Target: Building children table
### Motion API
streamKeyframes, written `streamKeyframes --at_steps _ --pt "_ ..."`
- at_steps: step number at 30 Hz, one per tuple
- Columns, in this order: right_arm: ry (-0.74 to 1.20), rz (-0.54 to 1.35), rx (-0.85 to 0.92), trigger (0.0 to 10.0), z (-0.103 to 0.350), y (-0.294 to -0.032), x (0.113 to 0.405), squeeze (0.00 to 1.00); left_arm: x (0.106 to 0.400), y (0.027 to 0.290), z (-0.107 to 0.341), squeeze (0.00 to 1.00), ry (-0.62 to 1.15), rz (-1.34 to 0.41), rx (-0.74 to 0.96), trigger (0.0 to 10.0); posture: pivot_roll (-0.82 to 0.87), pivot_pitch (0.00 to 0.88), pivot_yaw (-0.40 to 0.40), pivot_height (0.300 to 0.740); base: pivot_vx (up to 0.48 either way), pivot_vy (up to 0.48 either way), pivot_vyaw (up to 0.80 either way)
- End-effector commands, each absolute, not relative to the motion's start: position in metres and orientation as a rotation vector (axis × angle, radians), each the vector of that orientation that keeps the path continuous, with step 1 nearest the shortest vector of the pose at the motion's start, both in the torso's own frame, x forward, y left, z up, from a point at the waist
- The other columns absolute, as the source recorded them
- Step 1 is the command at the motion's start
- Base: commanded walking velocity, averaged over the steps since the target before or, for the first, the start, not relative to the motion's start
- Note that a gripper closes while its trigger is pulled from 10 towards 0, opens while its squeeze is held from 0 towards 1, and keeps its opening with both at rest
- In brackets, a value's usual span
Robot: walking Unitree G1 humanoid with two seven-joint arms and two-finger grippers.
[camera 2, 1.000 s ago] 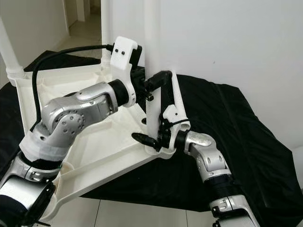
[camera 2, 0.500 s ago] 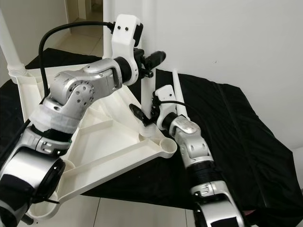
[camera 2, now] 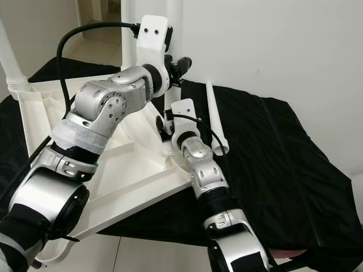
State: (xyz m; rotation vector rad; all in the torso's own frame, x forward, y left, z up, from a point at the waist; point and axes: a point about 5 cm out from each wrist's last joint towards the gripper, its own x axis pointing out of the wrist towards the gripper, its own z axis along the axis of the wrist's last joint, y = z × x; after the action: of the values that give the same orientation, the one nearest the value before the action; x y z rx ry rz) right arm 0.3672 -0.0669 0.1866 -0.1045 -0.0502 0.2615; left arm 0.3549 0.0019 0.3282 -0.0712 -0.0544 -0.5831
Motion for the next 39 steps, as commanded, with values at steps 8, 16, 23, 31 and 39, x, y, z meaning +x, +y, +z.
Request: streamKeyframes --at_steps 8,16,23,31,39 --pt "-0.009 0.19 -0.099 10.0 0.187 -0.052 0.369 0.0 0.342 -0.021 0.344 0.0 -0.124 -0.663 -0.062 10.0 0.05 0.0 -0.122 0.74 0.0 0.0 0.0" --pt "-0.037 0.199 -0.115 10.0 0.195 -0.044 0.368 0.0 0.342 -0.025 0.344 0.0 -0.128 -0.673 -0.056 10.0 0.05 0.0 -0.121 0.74 0.0 0.0 0.0" --pt "-0.048 0.182 -0.121 5.0 0.198 -0.047 0.369 0.0 0.342 -0.026 0.344 0.0 -0.13 -0.674 -0.057 10.0 0.04 0.0 -0.122 0.74 0.0 0.0 0.0" --pt "-0.035 0.194 -0.129 0.0 0.194 -0.047 0.369 0.0 0.342 -0.027 0.344 0.0 -0.133 -0.678 -0.057 10.0 0.04 0.0 -0.121 0.74 0.0 0.0 0.0" --pt "-0.022 0.211 -0.122 2.2 0.192 -0.046 0.369 0.0 0.341 -0.029 0.343 0.0 -0.141 -0.686 -0.017 10.0 0.04 0.0 -0.125 0.74 0.0 0.0 0.0"
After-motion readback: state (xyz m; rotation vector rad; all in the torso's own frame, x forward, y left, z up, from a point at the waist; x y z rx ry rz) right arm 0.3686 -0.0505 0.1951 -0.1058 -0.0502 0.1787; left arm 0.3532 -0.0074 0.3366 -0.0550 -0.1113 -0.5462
